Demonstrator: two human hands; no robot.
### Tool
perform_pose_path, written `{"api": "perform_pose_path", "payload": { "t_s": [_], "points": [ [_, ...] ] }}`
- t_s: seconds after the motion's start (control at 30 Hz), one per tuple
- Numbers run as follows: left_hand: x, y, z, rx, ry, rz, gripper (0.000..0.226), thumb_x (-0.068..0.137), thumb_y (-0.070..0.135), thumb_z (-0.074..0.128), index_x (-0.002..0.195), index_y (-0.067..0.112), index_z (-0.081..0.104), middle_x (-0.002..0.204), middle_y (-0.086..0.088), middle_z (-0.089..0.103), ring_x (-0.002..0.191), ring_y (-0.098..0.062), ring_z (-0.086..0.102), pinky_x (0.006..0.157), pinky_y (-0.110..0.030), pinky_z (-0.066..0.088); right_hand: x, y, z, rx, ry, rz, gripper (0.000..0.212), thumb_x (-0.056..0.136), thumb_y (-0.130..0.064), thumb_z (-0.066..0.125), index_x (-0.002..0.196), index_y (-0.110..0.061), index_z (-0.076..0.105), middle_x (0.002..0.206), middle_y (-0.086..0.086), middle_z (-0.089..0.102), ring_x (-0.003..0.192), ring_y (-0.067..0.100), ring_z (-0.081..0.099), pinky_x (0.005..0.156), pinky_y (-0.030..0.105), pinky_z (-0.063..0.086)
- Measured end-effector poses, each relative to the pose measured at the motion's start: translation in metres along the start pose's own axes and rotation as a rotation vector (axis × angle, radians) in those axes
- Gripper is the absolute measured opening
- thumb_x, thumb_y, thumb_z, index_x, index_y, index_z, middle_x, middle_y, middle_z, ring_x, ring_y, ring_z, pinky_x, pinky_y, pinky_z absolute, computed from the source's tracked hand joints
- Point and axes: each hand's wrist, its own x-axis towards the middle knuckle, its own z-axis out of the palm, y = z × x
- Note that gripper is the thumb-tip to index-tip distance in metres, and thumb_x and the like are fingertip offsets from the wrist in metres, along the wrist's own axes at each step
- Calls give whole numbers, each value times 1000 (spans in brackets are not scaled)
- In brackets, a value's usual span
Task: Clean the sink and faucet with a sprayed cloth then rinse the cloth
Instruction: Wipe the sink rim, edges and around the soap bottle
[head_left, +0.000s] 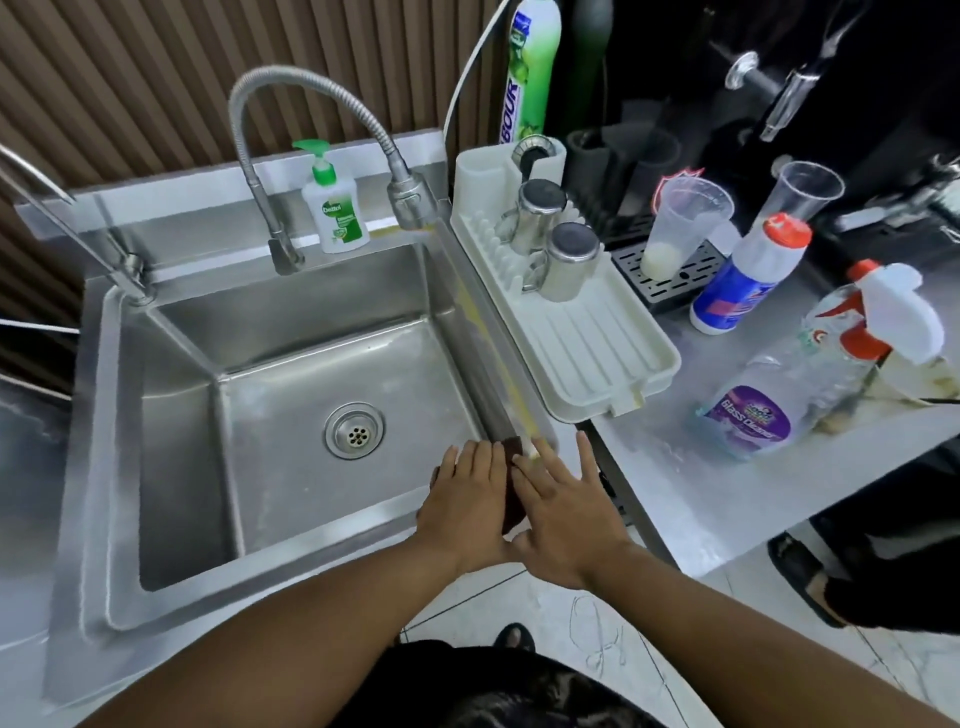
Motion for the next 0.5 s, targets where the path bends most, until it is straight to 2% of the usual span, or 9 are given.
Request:
{"api": "perform_pose_path", "payload": {
  "t_s": [0.07, 0.1, 0.13, 0.2, 0.27, 0.33, 0.4, 0.47, 0.5],
  "points": [
    [7, 11, -7, -37, -44, -20, 122, 77, 76, 53, 158, 1, 3, 165, -17, 13, 153, -34, 5, 125, -50, 1, -3, 5, -5, 6, -62, 71, 83, 88, -60, 22, 156, -15, 34, 164, 2, 29, 155, 28, -4, 115, 68, -12],
    [11, 16, -10, -54, -75, -36, 123, 77, 74, 56, 158, 0, -1, 166, -18, 8, 154, -34, 0, 125, -50, -2, -5, 7, -7, 19, -65, 117, 83, 88, -60, 21, 156, -15, 34, 164, 2, 28, 155, 29, -4, 116, 67, -11],
    [14, 19, -11, -71, -103, -47, 127, 77, 73, 60, 157, -1, -5, 167, -20, 2, 155, -34, -5, 125, -50, -4, -8, 7, -8, 41, -52, 174, 82, 87, -58, 23, 154, -14, 38, 163, 3, 32, 155, 30, 4, 117, 66, -6],
    [17, 19, -14, -126, -172, -43, 136, 72, 72, 67, 157, 0, -11, 167, -19, -8, 154, -34, -14, 124, -49, -8, -15, 1, -10, 104, 47, 312, 73, 86, -49, 32, 147, -12, 50, 153, 6, 48, 148, 34, 31, 117, 56, 14],
    [17, 7, -25, -296, -229, -1, 131, 75, 65, 71, 158, 4, -9, 168, -11, -10, 154, -29, -15, 124, -44, -5, -17, -13, -8, 234, 187, 457, 60, 86, -40, 36, 136, -16, 56, 136, 3, 59, 124, 29, 50, 101, 45, 35],
    [10, -15, -38, -649, -211, 4, 100, 87, 42, 69, 161, 11, 9, 169, -2, 5, 156, -21, 5, 123, -31, 13, -14, -34, -11, 415, 280, 553, 52, 90, -38, 30, 127, -16, 60, 117, 2, 63, 102, 27, 54, 89, 42, 45],
    [-1, -42, -43, -887, -17, -131, 67, 92, 21, 61, 154, 17, 37, 161, -1, 36, 146, -16, 36, 114, -23, 28, -5, -57, -12, 508, 333, 585, 52, 95, -39, 29, 126, -13, 61, 114, 5, 65, 100, 31, 57, 89, 44, 49],
    [-13, -67, -34, -905, 149, -346, 48, 96, 22, 56, 143, 17, 53, 146, -3, 55, 133, -19, 51, 108, -27, 37, 10, -80, -15, 515, 274, 580, 63, 98, -46, 23, 139, -9, 54, 132, 11, 60, 119, 35, 53, 103, 44, 45],
    [-18, -77, -27, -835, 158, -432, 44, 98, 29, 53, 141, 18, 56, 143, -4, 57, 131, -22, 53, 107, -32, 40, 18, -91, -17, 519, 181, 572, 76, 96, -53, 13, 149, -8, 42, 149, 15, 47, 136, 38, 40, 115, 44, 35]
  ]
}}
